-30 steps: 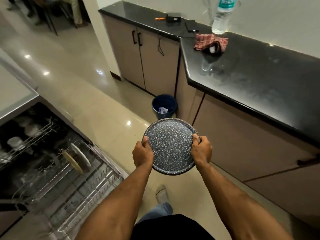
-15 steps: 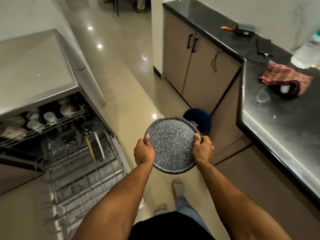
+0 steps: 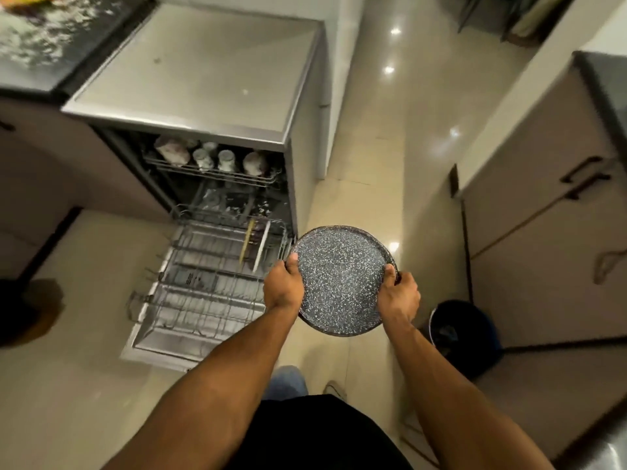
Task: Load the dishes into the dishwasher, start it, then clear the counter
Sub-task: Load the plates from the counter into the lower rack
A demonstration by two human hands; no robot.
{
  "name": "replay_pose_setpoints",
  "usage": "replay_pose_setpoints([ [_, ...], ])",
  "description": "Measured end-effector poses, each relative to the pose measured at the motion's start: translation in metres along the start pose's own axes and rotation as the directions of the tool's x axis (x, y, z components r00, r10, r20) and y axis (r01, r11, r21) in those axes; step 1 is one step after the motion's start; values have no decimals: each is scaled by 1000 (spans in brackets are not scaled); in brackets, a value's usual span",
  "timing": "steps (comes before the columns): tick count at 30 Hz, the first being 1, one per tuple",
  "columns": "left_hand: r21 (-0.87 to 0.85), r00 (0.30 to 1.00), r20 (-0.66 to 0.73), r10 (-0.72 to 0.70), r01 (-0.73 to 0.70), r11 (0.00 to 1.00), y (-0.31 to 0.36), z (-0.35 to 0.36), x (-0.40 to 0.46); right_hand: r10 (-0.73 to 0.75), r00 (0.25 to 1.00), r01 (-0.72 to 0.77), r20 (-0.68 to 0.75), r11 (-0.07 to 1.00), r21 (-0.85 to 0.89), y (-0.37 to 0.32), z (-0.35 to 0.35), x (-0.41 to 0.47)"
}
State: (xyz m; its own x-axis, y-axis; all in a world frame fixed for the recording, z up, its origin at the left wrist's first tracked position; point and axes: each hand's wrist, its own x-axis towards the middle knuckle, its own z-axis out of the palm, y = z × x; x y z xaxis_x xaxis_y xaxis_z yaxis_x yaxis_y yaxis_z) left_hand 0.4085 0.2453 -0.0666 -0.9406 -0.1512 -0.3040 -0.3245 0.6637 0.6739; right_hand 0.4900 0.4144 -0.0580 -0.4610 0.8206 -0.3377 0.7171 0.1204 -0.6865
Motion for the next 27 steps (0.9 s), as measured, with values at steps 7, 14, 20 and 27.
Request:
replay_pose_setpoints([
  [7,-120,976,-128,-175,160,980,-7,-14,54,-159,971,176,179,981,-79,-57,63,45],
  [14,-250,908,-186,-376,326,912,-32,-37,109,-245,906,328,346,922,-207,-121,136,57],
  [20,-343,829,-224,-513,426,837,-46,-65,152,-305,833,455,461,852,-258,-178,199,55],
  [27,-470,724,-266,-637,479,741,-62,-82,192,-365,719,605,591,747,-275,-226,270,55],
])
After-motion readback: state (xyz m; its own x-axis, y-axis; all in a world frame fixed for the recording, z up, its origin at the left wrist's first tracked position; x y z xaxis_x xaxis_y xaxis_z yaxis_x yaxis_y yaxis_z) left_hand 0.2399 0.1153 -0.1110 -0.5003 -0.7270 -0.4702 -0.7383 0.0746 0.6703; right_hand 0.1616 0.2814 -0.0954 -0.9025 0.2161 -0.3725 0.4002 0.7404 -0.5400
